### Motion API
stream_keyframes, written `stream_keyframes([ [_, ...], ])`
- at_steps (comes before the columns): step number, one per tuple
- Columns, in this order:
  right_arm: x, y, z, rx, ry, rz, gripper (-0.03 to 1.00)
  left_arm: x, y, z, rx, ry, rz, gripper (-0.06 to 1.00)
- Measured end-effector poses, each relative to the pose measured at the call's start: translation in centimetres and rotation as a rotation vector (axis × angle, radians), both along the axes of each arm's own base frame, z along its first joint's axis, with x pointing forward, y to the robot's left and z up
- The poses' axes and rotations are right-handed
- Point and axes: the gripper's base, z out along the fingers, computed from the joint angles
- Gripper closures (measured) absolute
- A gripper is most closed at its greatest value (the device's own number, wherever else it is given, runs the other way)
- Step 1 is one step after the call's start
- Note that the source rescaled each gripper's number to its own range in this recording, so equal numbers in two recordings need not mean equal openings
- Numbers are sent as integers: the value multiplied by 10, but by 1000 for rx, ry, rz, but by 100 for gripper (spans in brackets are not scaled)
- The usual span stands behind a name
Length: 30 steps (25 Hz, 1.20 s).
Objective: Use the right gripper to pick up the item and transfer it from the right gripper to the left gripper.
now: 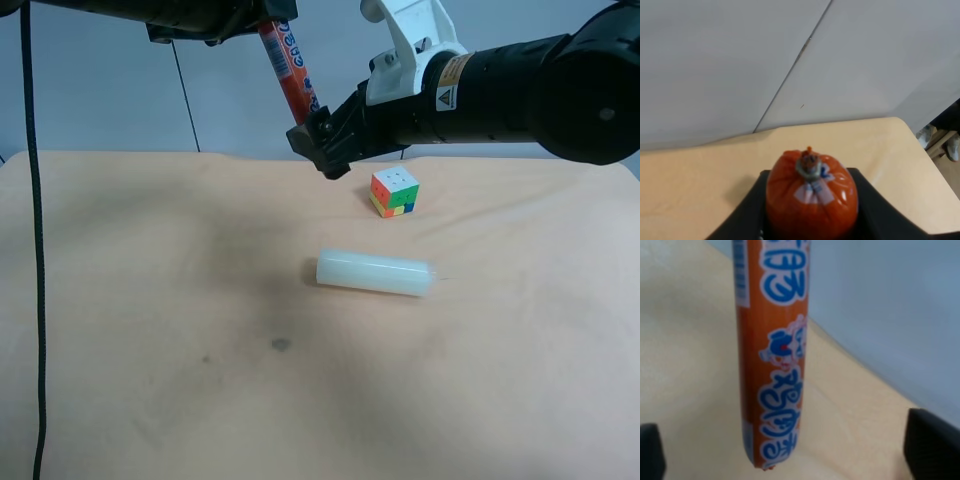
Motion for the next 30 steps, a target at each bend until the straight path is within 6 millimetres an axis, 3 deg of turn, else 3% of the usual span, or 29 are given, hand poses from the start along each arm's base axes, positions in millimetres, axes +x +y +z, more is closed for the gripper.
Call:
stream_keyframes([
  [3,0,0,0,0,0,0,-1,0,0,0,2,-1,0,94],
  [10,-1,-1,1,-3,3,-2,-3,0,0,0,2,-1,0,94],
  [15,-11,-10,17,21,13,-27,-3,0,0,0,2,-1,0,94],
  [22,-39,-35,53,38,27,-71,-3,0,0,0,2,-1,0,94],
  [30,-88,-75,94,127,52,-140,-3,0,0,0,2,-1,0,94],
])
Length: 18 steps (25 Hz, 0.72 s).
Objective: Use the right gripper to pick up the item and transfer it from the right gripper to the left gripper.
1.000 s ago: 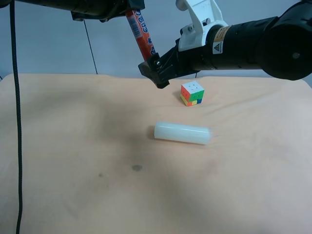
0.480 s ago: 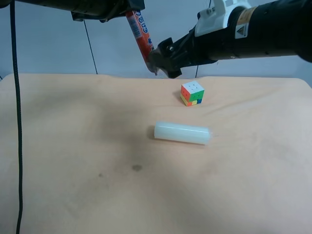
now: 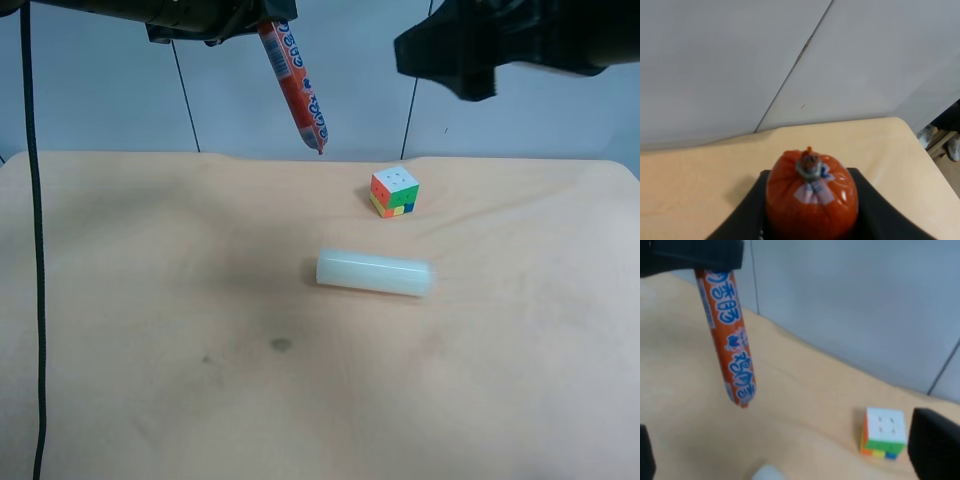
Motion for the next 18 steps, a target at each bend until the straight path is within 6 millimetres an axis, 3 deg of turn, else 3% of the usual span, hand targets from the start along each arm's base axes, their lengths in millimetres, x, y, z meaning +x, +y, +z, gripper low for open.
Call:
stream_keyframes([
  [4,-24,-21,8,2,53,-39,-3,0,0,0,0,0,0,94],
  [10,-51,-47,2,-64,213,-130,-3,0,0,0,0,0,0,94],
  [18,-94,-84,-31,-182,406,-213,-3,0,0,0,0,0,0,94],
])
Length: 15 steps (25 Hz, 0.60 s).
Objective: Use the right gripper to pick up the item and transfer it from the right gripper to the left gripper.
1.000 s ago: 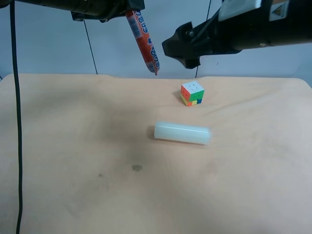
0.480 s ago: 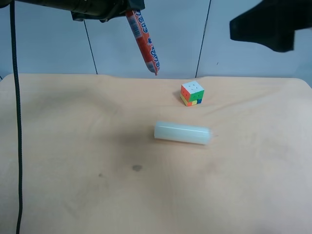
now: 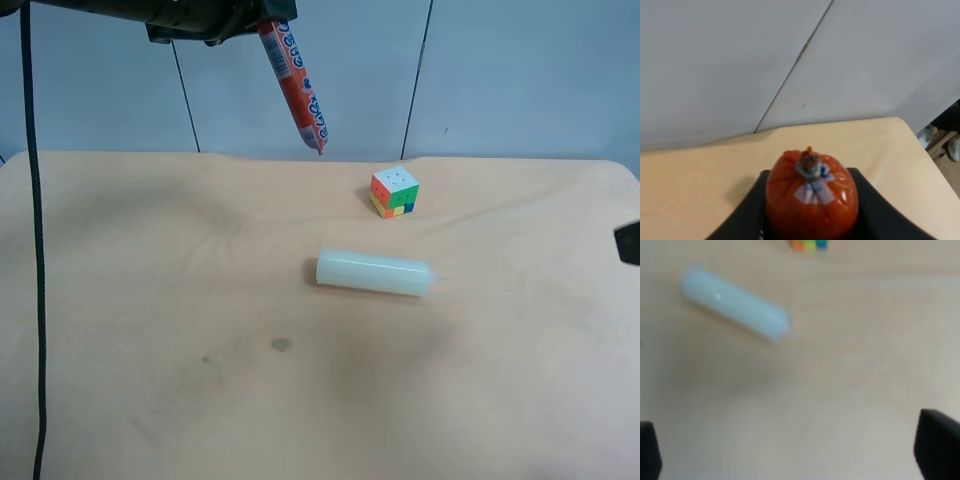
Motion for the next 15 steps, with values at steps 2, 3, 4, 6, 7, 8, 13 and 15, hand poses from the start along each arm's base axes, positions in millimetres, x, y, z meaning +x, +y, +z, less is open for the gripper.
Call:
stream_keyframes([
  [2,-15,-12,-8,15,-11,-10,-3,0,0,0,0,0,0,94],
  [3,-22,-17,-13,30,-20,-12,-3,0,0,0,0,0,0,94],
  [4,-30,-22,-15,55,-42,-11,-3,0,0,0,0,0,0,94],
  [6,-42,-30,-23,103,-80,-4,-3,0,0,0,0,0,0,94],
  [7,-49,-33,-27,132,-103,2,-3,0,0,0,0,0,0,94],
  [8,-54,-37,-30,162,-132,8,-3,0,0,0,0,0,0,94],
  [13,-77,-52,-42,263,-241,21,-3,0,0,0,1,-1,0,94],
  [15,-82,-56,-43,283,-269,22,-3,0,0,0,1,-1,0,94],
])
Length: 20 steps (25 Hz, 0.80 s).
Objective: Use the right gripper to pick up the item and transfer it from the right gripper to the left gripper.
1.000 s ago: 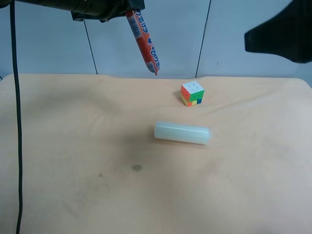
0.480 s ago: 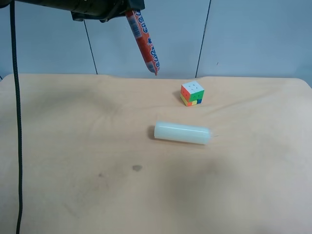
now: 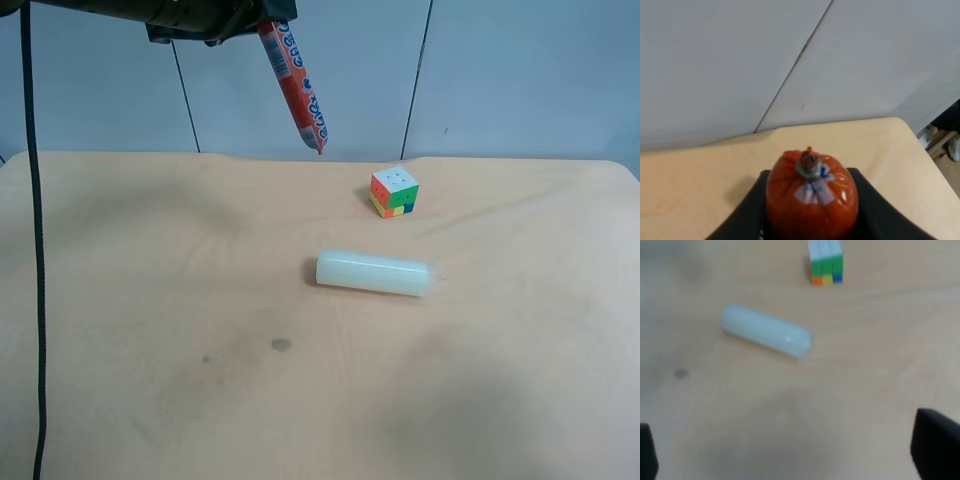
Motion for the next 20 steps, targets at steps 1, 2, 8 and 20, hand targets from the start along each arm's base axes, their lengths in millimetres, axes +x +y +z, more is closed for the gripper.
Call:
stream_keyframes([
  [1,0,0,0,1,-3,-1,-3,0,0,0,0,0,0,94],
  [2,0,0,0,2,-3,-2,-3,0,0,0,0,0,0,94],
  [8,-2,0,0,3,-3,-72,-3,0,0,0,1,0,0,94],
  [20,-10,6,0,9,-2,-549,-3,0,0,0,1,0,0,94],
])
